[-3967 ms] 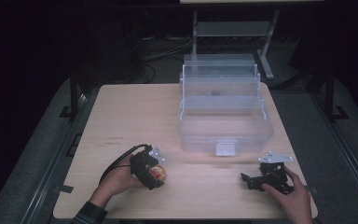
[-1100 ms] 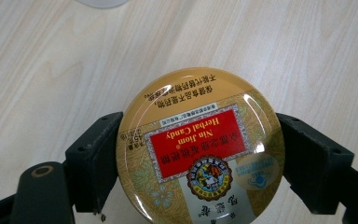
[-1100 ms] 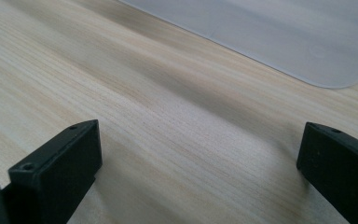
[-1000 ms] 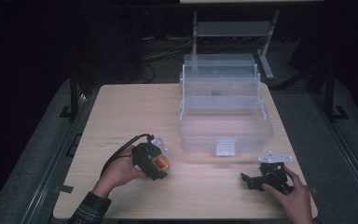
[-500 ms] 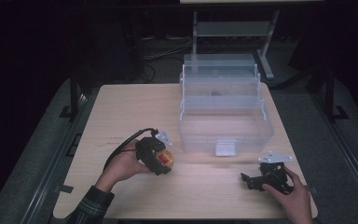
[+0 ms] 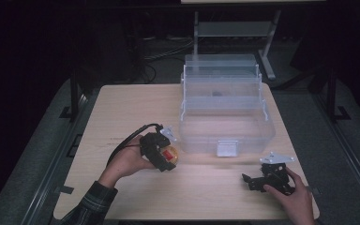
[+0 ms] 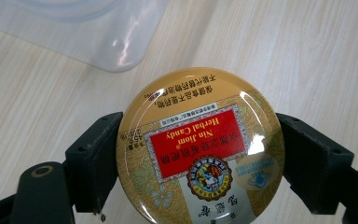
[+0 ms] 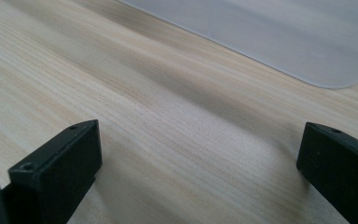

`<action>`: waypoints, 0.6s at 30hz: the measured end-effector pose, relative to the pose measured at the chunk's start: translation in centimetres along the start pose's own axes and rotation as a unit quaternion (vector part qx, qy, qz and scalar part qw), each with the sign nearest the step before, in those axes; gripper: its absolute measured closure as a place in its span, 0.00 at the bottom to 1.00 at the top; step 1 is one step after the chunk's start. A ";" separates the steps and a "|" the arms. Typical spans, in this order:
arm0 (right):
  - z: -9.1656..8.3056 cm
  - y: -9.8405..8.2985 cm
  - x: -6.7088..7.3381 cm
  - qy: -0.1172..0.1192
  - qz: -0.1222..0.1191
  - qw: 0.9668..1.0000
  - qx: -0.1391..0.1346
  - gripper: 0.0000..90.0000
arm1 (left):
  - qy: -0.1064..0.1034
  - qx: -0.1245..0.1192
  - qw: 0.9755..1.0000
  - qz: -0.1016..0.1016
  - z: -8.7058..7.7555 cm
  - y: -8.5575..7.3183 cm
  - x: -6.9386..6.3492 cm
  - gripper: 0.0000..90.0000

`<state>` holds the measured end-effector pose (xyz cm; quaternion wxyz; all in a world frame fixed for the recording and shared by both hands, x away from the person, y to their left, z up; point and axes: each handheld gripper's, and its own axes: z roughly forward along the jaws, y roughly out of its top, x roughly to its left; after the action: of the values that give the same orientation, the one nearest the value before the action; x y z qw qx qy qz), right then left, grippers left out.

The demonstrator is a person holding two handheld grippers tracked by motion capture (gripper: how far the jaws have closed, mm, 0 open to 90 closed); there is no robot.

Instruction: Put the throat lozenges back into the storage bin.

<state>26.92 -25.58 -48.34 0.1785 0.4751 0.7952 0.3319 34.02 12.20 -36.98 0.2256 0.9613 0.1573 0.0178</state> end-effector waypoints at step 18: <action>0.0 0.0 0.0 -0.001 -0.001 1.000 0.000 0.00 | -0.008 -0.009 1.000 0.007 -0.6 2.1 0.8 0.22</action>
<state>26.92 -25.59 -48.34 0.1792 0.4748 0.7953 0.3316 35.31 10.92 -35.51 0.2349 0.9605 0.1485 0.0135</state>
